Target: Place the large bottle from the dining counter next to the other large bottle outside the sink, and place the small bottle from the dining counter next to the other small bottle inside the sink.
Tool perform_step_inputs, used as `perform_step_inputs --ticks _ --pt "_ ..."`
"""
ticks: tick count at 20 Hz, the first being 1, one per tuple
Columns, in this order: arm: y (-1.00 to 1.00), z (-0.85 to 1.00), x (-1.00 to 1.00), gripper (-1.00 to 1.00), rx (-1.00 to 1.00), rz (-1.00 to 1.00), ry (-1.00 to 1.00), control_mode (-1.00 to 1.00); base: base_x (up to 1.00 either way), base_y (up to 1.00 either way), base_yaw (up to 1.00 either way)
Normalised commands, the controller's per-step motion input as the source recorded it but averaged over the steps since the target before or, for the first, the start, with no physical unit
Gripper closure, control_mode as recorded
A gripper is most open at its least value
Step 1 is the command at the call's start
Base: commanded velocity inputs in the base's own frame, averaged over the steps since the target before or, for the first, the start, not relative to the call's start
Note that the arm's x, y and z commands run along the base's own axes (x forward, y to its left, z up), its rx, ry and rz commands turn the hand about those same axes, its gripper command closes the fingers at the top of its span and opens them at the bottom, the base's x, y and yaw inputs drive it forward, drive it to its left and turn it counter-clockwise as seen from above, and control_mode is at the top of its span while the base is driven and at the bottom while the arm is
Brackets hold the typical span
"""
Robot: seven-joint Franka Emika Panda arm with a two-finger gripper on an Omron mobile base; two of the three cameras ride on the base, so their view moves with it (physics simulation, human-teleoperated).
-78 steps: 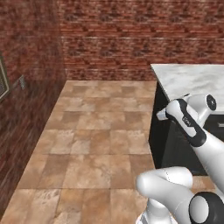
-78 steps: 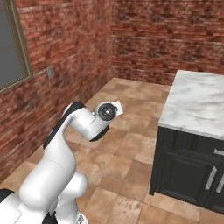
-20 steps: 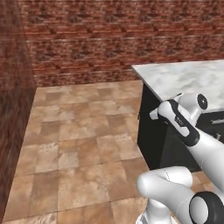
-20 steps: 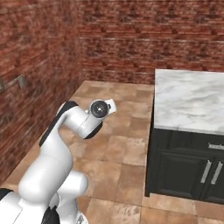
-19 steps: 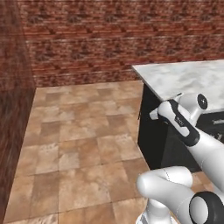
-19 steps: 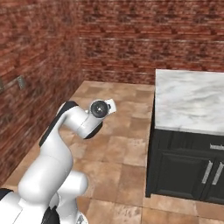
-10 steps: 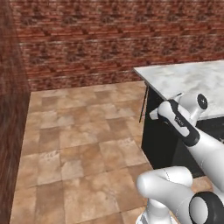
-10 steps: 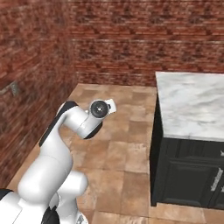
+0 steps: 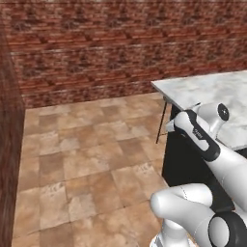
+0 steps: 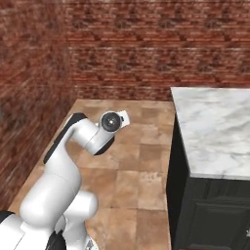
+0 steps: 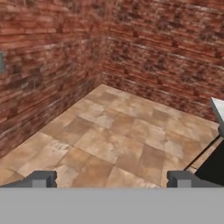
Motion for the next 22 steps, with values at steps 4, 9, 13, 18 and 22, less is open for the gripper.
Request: perform_step_inputs --ticks 4,9,13,18,22 --pt "0.0 0.0 0.0 -1.0 0.0 0.0 0.0 1.0 0.7 0.4 -0.13" --pt "0.0 0.0 0.0 -1.0 0.0 0.0 0.0 1.0 0.69 0.41 -0.13" --pt "0.0 0.0 0.0 -1.0 0.0 0.0 0.0 1.0 0.67 0.42 -0.12" --pt "0.0 0.0 0.0 -1.0 0.0 0.0 0.0 1.0 0.66 0.41 -0.13" --pt "0.0 0.0 0.0 -1.0 0.0 0.0 0.0 1.0 0.65 0.41 -0.13"
